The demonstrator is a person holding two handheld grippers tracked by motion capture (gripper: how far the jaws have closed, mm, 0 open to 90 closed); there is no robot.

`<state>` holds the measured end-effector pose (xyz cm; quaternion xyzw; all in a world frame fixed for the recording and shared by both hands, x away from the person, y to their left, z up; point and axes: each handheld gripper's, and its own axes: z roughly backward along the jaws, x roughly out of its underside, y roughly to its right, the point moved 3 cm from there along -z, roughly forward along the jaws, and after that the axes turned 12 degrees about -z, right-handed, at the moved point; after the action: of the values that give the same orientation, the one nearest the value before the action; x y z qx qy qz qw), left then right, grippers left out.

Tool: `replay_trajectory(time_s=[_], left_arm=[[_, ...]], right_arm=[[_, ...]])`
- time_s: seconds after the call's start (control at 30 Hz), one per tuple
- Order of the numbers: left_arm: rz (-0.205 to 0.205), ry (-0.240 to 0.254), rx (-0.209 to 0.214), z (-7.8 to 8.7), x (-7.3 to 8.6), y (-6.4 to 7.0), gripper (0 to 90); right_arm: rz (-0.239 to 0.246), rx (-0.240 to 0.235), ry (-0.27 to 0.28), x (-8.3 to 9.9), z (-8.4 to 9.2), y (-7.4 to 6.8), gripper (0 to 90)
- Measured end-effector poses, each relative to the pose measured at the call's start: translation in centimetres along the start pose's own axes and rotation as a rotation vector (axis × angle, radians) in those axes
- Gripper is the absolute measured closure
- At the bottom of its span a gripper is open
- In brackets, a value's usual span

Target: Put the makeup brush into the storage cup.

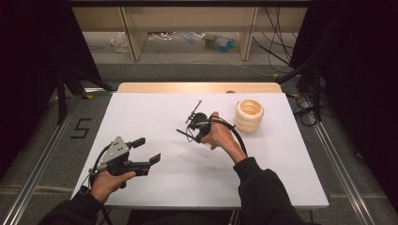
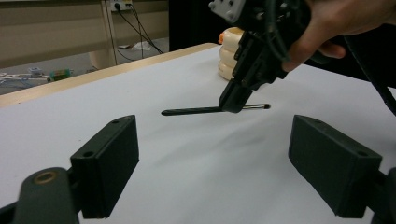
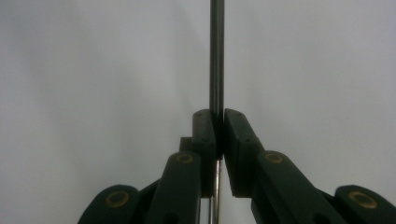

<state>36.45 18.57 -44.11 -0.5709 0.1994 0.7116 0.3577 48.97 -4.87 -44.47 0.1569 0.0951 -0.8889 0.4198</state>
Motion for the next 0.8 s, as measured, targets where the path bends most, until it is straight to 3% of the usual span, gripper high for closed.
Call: replay_trajectory(time_s=[0.2,0.33,0.37,0.5,0.57,0.7,0.8], left_arm=[[-0.013,-0.004,0.007,-0.1,0.0,0.0,16.1],[-0.01,-0.009,0.009,-0.1,0.1,0.1,16.1],[0.007,-0.012,0.006,-0.2,0.1,0.2,16.1],[-0.001,-0.015,0.01,-0.2,0.1,0.1,16.1],[-0.016,-0.019,0.015,-0.2,0.2,0.1,16.1],[-0.007,-0.012,0.018,-0.3,0.2,0.2,16.1],[-0.011,-0.023,0.024,-0.3,0.2,0.2,16.1]], right_arm=[[0.053,-0.047,0.036,1.6,1.9,-1.8,84.1],[0.073,-0.031,0.049,2.9,3.1,-2.4,84.1],[0.077,-0.028,0.05,3.2,3.3,-2.5,84.1],[0.086,-0.015,0.058,4.7,4.1,-2.6,84.1],[0.1,-0.019,0.044,5.3,4.4,-2.8,84.1],[0.097,-0.027,0.053,6.4,4.8,-3.6,84.1],[0.132,-0.033,0.061,6.7,5.1,-4.1,84.1]])
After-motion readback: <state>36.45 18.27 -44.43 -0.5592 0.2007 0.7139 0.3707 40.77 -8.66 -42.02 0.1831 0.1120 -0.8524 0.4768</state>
